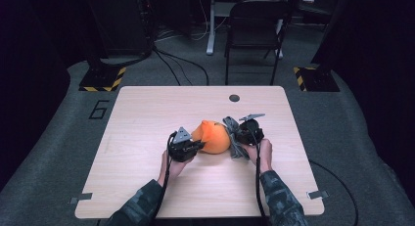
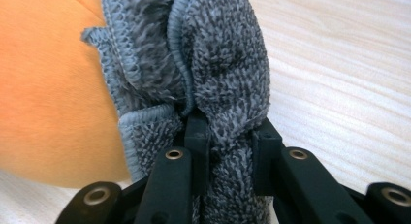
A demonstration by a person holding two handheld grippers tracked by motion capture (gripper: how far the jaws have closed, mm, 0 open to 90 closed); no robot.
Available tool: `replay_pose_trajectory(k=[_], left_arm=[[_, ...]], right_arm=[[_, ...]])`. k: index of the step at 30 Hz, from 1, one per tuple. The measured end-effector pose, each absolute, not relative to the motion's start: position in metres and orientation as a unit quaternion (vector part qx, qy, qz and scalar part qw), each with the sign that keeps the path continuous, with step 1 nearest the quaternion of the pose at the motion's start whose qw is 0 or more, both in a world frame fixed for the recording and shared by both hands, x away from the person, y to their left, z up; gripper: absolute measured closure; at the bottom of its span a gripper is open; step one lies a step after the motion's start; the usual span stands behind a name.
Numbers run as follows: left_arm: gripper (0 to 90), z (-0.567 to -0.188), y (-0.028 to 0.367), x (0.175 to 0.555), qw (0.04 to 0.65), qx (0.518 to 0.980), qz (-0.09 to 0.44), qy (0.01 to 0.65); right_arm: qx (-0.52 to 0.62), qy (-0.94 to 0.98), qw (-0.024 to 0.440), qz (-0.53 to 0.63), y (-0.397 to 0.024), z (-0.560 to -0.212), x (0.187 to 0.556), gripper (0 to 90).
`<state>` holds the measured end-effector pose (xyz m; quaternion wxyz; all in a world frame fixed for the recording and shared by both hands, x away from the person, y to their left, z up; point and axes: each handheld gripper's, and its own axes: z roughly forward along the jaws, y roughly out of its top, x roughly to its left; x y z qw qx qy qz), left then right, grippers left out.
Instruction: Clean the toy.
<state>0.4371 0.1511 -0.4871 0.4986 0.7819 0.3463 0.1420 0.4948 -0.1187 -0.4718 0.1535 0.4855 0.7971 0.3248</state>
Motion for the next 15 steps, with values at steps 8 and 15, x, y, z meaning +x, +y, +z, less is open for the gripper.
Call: replay_pose_trajectory(k=[8,15], left_arm=[[83.4,-0.488,0.152,0.437,0.499,0.782,0.141,0.347],[83.3,-0.488,0.152,0.437,0.499,0.781,0.137,0.348]], right_arm=[[0.492,0.801,0.139,0.31,-0.121,-0.483,0.501,74.5],[0.491,0.808,0.129,0.299,-0.122,-0.49,0.504,74.1]])
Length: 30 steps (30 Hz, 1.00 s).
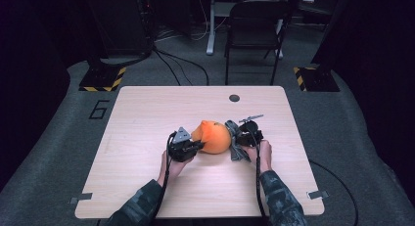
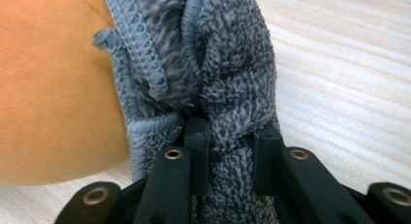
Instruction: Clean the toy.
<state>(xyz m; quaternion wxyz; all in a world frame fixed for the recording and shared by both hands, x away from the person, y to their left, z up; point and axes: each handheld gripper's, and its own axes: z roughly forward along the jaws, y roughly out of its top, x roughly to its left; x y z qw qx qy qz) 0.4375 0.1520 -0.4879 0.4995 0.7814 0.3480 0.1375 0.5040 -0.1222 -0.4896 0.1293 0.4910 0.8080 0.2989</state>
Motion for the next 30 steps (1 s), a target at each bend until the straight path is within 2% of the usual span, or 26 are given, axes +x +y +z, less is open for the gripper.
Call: replay_pose_trajectory(k=[9,11,14,19,21,25,30], left_arm=[[83.2,-0.487,0.154,0.439,0.497,0.782,0.141,0.348],[83.2,-0.487,0.154,0.439,0.497,0.783,0.141,0.347],[83.1,-0.487,0.154,0.438,0.496,0.785,0.141,0.345],[83.1,-0.486,0.151,0.437,0.498,0.783,0.142,0.343],[83.0,-0.486,0.149,0.435,0.499,0.784,0.14,0.342],[83.0,-0.485,0.15,0.435,0.492,0.791,0.141,0.334],[82.9,-0.486,0.15,0.436,0.494,0.79,0.143,0.335]], right_arm=[[0.483,0.807,0.148,0.307,-0.128,-0.469,0.499,74.6],[0.472,0.798,0.169,0.334,-0.126,-0.451,0.492,74.8],[0.453,0.794,0.177,0.366,-0.124,-0.432,0.485,74.8],[0.422,0.786,0.177,0.416,-0.11,-0.411,0.471,74.5],[0.388,0.789,0.182,0.439,-0.09,-0.4,0.459,74.1],[0.362,0.809,0.198,0.418,-0.07,-0.405,0.453,72.8],[0.376,0.811,0.2,0.401,-0.076,-0.417,0.46,73.9]])
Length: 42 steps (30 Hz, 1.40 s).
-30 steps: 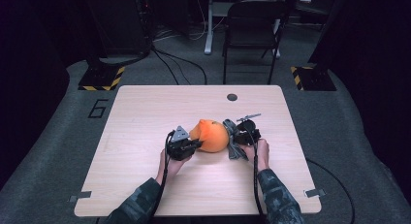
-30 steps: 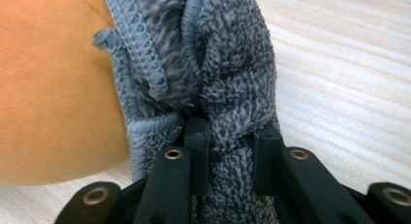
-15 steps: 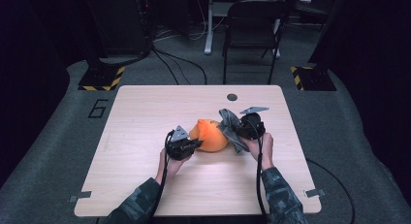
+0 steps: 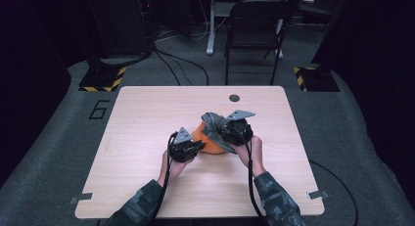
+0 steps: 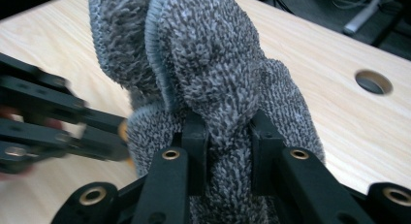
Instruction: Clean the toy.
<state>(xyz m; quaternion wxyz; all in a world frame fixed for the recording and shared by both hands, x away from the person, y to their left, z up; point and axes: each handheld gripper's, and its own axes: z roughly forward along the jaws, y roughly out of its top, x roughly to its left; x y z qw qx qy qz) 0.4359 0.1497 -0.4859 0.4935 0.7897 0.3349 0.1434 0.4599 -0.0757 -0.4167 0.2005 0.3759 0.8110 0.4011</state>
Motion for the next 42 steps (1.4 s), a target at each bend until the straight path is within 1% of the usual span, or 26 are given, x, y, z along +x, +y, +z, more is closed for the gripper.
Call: replay_pose_trajectory(k=[7,11,14,16,19,21,22,23,29,33,38,41,42], left_arm=[[83.0,-0.486,0.15,0.437,0.496,0.788,0.143,0.337],[82.9,-0.486,0.152,0.437,0.497,0.786,0.14,0.339],[82.9,-0.486,0.151,0.437,0.497,0.786,0.14,0.339],[82.9,-0.487,0.151,0.437,0.497,0.785,0.141,0.34],[82.8,-0.487,0.152,0.437,0.498,0.785,0.141,0.34],[82.8,-0.487,0.152,0.437,0.496,0.786,0.14,0.341],[82.8,-0.487,0.152,0.437,0.498,0.784,0.14,0.344],[82.7,-0.487,0.152,0.437,0.498,0.784,0.14,0.343],[82.5,-0.486,0.154,0.438,0.496,0.785,0.144,0.342],[82.4,-0.486,0.154,0.438,0.497,0.784,0.143,0.343],[82.3,-0.486,0.154,0.438,0.497,0.784,0.143,0.343],[82.1,-0.486,0.153,0.438,0.498,0.782,0.143,0.345],[82.0,-0.486,0.154,0.438,0.495,0.786,0.141,0.342]], right_arm=[[0.41,0.808,0.189,0.379,-0.099,-0.428,0.472,73.8],[0.429,0.812,0.198,0.343,-0.106,-0.437,0.479,73.9],[0.45,0.812,0.179,0.325,-0.114,-0.451,0.487,73.8],[0.456,0.812,0.172,0.321,-0.115,-0.454,0.488,73.8],[0.467,0.819,0.155,0.294,-0.122,-0.473,0.496,73.7],[0.469,0.82,0.153,0.288,-0.123,-0.479,0.499,73.7],[0.475,0.822,0.138,0.282,-0.127,-0.486,0.502,73.7],[0.477,0.82,0.133,0.286,-0.128,-0.487,0.503,73.7],[0.472,0.815,0.174,0.288,-0.128,-0.468,0.497,73.9],[0.465,0.798,0.192,0.331,-0.13,-0.441,0.488,74.0],[0.424,0.792,0.2,0.39,-0.12,-0.409,0.471,74.0],[0.411,0.794,0.196,0.403,-0.11,-0.404,0.465,73.9],[0.395,0.806,0.192,0.396,-0.098,-0.405,0.462,73.9]])
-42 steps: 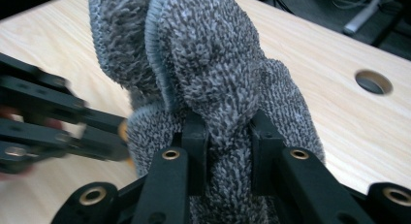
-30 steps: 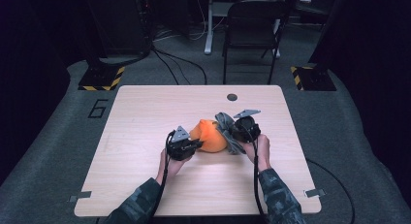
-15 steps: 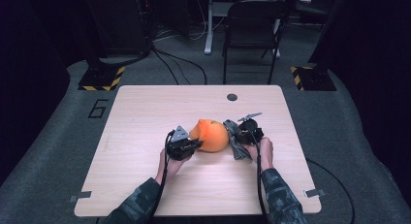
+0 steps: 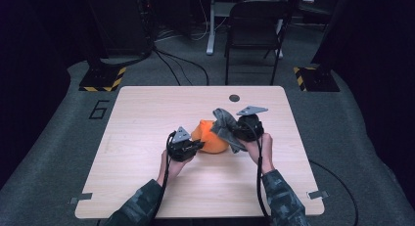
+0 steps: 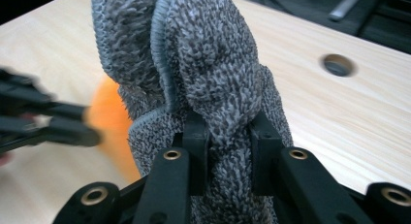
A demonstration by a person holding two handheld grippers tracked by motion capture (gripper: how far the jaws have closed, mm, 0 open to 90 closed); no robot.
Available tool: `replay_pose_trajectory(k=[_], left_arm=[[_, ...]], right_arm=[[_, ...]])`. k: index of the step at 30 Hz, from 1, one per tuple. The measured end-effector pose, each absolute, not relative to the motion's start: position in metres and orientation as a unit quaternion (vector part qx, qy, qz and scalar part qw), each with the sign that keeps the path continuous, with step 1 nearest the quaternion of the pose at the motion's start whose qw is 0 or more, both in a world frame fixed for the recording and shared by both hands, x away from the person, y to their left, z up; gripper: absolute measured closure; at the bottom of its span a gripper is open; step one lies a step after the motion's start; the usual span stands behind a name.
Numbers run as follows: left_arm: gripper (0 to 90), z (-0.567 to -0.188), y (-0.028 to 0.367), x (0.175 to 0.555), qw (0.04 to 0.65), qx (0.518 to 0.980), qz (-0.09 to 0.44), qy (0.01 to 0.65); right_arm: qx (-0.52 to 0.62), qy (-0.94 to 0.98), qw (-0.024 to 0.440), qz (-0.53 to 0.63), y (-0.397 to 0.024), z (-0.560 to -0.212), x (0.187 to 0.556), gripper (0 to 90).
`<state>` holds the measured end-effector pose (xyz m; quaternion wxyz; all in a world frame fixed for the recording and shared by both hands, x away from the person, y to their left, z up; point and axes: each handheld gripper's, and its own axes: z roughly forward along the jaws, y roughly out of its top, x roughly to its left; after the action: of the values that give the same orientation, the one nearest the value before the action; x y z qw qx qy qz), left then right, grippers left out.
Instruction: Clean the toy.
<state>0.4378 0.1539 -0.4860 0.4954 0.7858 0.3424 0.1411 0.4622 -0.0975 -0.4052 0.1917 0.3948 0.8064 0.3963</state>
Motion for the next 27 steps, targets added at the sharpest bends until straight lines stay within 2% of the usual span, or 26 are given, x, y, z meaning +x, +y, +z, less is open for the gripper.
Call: replay_pose_trajectory(k=[8,10,11,13,14,19,24,26,27], left_arm=[[78.4,-0.486,0.155,0.438,0.496,0.786,0.143,0.341],[69.1,-0.485,0.156,0.437,0.491,0.789,0.147,0.338],[69.1,-0.484,0.155,0.437,0.492,0.787,0.155,0.339],[60.3,-0.483,0.155,0.435,0.483,0.792,0.165,0.335],[56.3,-0.483,0.153,0.433,0.465,0.8,0.187,0.329],[46.6,-0.485,0.148,0.431,0.446,0.808,0.212,0.321],[44.7,-0.49,0.142,0.429,0.427,0.814,0.239,0.313],[50.3,-0.492,0.14,0.429,0.424,0.812,0.247,0.316],[50.3,-0.492,0.139,0.429,0.422,0.811,0.252,0.318]], right_arm=[[0.391,0.819,0.203,0.367,-0.079,-0.425,0.463,74.1],[0.39,0.819,0.203,0.369,-0.08,-0.426,0.465,74.1],[0.393,0.817,0.204,0.37,-0.079,-0.427,0.465,74.2],[0.392,0.817,0.203,0.37,-0.079,-0.428,0.466,74.2],[0.391,0.817,0.206,0.371,-0.078,-0.428,0.467,74.3],[0.383,0.818,0.21,0.374,-0.075,-0.428,0.469,74.4],[0.382,0.816,0.21,0.378,-0.071,-0.428,0.471,74.5],[0.388,0.813,0.211,0.381,-0.069,-0.428,0.471,74.5],[0.388,0.813,0.211,0.381,-0.069,-0.428,0.471,74.5]])
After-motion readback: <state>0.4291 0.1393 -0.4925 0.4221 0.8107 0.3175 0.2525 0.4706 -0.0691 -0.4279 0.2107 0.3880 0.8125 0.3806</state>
